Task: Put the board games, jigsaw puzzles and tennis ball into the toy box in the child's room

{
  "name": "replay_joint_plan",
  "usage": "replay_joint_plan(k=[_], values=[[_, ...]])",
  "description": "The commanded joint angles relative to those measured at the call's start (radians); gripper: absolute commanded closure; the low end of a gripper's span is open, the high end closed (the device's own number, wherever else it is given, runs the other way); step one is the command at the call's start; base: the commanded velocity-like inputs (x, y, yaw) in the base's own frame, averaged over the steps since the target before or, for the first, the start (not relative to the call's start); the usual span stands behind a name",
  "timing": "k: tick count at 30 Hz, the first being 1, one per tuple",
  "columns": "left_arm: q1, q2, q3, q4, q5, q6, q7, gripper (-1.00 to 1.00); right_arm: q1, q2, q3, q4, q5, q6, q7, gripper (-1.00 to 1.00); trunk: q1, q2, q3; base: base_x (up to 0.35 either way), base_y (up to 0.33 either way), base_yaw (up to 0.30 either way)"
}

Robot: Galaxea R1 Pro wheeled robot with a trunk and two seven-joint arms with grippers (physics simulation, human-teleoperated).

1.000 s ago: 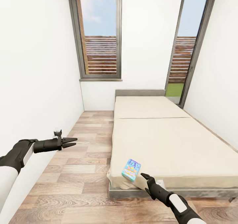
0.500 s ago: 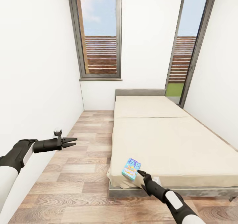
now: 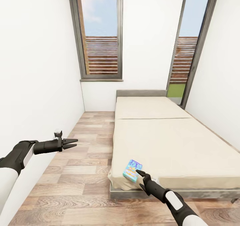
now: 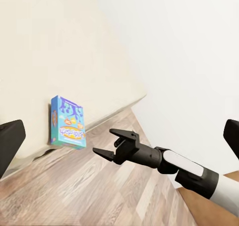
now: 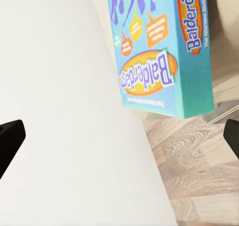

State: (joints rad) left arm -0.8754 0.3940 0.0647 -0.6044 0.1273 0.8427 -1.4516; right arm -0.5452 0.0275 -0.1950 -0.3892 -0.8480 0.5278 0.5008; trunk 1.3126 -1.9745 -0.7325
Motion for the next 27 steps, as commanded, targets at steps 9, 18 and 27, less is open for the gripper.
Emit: replay_joint_plan(k=[9, 18, 27], values=[[0.000, 0.000, 0.000, 0.000, 0.002, 0.010, -0.006, -1.00, -0.001, 0.000, -0.005, 0.000, -0.003, 0.009, -0.002, -1.00, 0.000, 0.000, -0.001, 0.000, 0.061, 0.000], [0.000, 0.000, -0.001, 0.000, 0.002, 0.010, -0.007, -1.00, -0.001, -0.007, -0.004, 0.001, -0.003, 0.008, -0.004, -1.00, 0.000, 0.000, -0.001, 0.000, 0.004, 0.000], [0.000, 0.000, -0.002, 0.000, 0.002, 0.010, -0.009, -1.00, 0.000, -0.010, -0.004, 0.001, -0.005, 0.008, -0.005, -1.00, 0.000, 0.000, -0.001, 0.000, 0.000, 0.000]])
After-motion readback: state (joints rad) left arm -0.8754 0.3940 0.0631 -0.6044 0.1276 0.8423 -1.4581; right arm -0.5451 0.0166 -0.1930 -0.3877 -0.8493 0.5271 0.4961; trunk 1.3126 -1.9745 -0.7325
